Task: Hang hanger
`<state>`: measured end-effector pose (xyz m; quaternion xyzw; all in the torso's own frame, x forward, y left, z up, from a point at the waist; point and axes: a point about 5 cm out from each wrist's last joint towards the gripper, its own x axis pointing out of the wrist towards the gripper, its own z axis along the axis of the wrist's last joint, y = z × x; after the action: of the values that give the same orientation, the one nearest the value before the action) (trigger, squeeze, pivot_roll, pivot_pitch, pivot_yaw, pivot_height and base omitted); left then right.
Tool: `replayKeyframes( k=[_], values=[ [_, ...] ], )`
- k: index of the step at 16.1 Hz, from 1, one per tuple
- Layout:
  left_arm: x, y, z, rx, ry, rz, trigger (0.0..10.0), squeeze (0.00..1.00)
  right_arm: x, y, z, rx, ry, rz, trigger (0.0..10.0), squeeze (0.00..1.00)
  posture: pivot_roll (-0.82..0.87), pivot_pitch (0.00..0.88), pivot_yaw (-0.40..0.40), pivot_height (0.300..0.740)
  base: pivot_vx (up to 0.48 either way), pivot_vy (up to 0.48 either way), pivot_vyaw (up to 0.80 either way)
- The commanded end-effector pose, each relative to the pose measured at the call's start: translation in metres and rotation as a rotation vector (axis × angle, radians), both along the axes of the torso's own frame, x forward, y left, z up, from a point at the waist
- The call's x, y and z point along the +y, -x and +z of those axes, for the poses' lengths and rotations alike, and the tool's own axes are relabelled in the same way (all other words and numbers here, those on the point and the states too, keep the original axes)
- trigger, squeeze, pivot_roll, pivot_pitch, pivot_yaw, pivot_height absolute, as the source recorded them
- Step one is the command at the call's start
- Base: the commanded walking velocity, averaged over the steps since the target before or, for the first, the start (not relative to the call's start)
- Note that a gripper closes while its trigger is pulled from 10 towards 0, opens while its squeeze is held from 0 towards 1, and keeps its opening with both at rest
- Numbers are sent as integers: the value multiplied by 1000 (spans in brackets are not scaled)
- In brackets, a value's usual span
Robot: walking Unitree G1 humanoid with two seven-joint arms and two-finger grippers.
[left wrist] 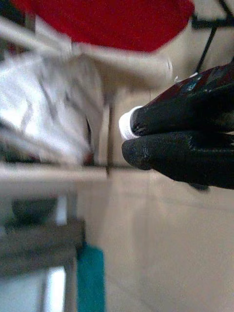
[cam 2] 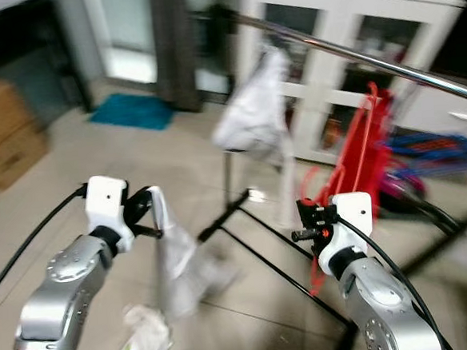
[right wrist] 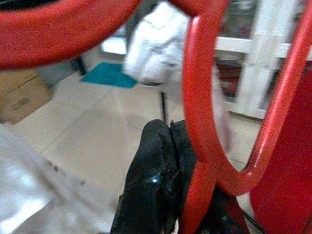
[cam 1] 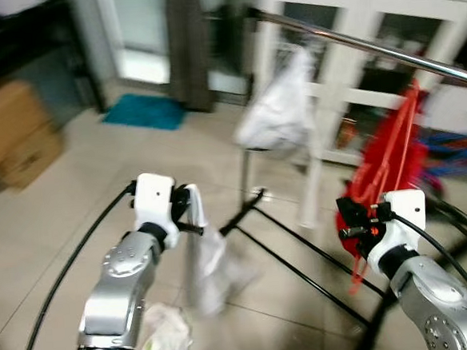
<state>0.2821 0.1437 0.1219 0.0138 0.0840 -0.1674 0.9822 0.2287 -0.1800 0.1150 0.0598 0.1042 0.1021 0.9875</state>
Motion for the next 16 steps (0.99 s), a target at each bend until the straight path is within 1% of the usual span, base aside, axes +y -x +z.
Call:
replayKeyframes(
  k=[1, 3, 5, 6, 7, 8, 12, 14, 16],
  values=[
    [0, 1, 7, -28, -7, 1, 10000, 0, -1, -1, 5, -27, 34, 5, 10000, 0, 11, 0, -43, 740, 0, 0, -788],
    [2, 11, 3, 6, -26, -40, 10000, 0, 2, 3, 4, -15, 59, 22, 10000, 0, 9, 0, -41, 740, 0, 0, -788],
    [6, 21, -3, 29, -54, -56, 10000, 0, 5, 12, -1, 6, 78, 23, 10000, 0, -4, 0, -37, 740, 0, 0, -788],
    [5, 27, -6, 25, -63, -66, 10000, 0, 6, 18, -3, 22, 88, 13, 10000, 0, -13, 0, -41, 740, 0, 0, -788],
    [4, 28, -5, 14, -74, -65, 10000, 0, 5, 20, -3, 22, 80, -4, 10000, 0, -13, 0, -42, 740, 0, 0, -788],
    [3, 30, -4, -13, -82, -49, 10000, 0, 5, 23, -1, 21, 41, -62, 10000, 0, -11, 0, -41, 740, 0, 0, -788],
    [1, 35, -7, -9, -108, -76, 10000, 0, 8, 31, -1, 8, 46, -124, 10000, 0, -3, 0, -42, 740, 0, 0, -788],
    [3, 34, -5, -30, -88, -42, 10000, 0, 9, 30, -2, 20, 74, -121, 10000, 0, -6, 0, -37, 740, 0, 0, -788],
    [2, 32, -3, -52, -100, -45, 10000, 0, 7, 30, -4, 45, 121, -113, 10000, 0, -7, 0, -38, 740, 0, 0, -788]
  ],
)
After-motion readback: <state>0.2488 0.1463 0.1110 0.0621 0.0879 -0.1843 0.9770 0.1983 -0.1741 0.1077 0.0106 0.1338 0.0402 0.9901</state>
